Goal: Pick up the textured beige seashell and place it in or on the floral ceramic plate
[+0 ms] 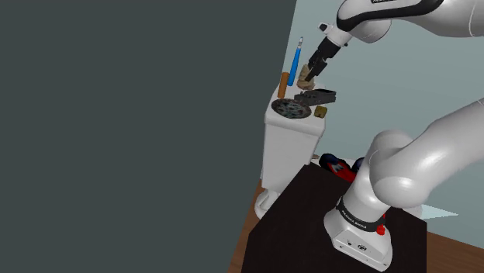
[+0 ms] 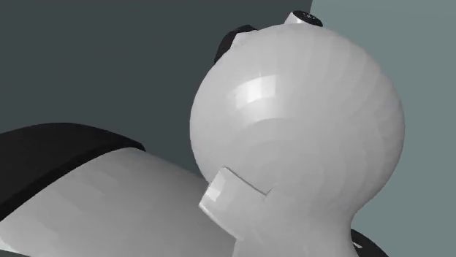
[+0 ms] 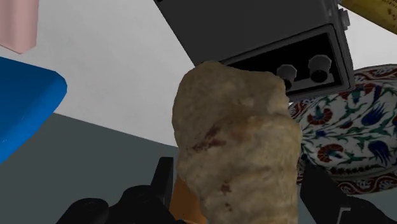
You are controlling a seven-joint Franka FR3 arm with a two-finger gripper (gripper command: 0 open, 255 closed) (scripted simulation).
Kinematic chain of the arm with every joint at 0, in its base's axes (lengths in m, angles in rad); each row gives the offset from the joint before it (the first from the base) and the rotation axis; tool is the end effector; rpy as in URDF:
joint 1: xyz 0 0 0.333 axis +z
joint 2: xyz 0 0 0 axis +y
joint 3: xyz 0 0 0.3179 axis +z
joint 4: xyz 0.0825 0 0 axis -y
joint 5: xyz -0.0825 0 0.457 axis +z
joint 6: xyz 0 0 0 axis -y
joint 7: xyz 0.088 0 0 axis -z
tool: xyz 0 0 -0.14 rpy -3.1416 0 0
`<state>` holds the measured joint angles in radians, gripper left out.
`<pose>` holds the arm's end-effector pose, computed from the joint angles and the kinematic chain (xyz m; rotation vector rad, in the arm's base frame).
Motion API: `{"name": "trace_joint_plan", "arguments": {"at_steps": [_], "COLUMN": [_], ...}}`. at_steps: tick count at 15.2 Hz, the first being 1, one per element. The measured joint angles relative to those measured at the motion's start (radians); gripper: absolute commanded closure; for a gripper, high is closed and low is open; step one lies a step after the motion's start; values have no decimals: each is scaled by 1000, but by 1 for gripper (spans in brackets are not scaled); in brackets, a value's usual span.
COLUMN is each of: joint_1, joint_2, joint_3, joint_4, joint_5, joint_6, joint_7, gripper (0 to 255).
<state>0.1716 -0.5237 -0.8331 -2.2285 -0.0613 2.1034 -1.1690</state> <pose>0.4156 -0.3552 0.4814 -2.9454 -0.8419 -0.6279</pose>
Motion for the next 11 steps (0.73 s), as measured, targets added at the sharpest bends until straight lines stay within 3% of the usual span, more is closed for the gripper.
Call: {"name": "trace_joint_plan", "arguments": {"at_steps": [7,11], "joint_1": [-111,-134], "joint_2": [-204,-278], "joint_3": [222,307], "joint_4": [-213,-302], "joint_5": [-65,-67], "joint_6": [4,13], "joint_7": [180,255], "gripper": [255,255]}}
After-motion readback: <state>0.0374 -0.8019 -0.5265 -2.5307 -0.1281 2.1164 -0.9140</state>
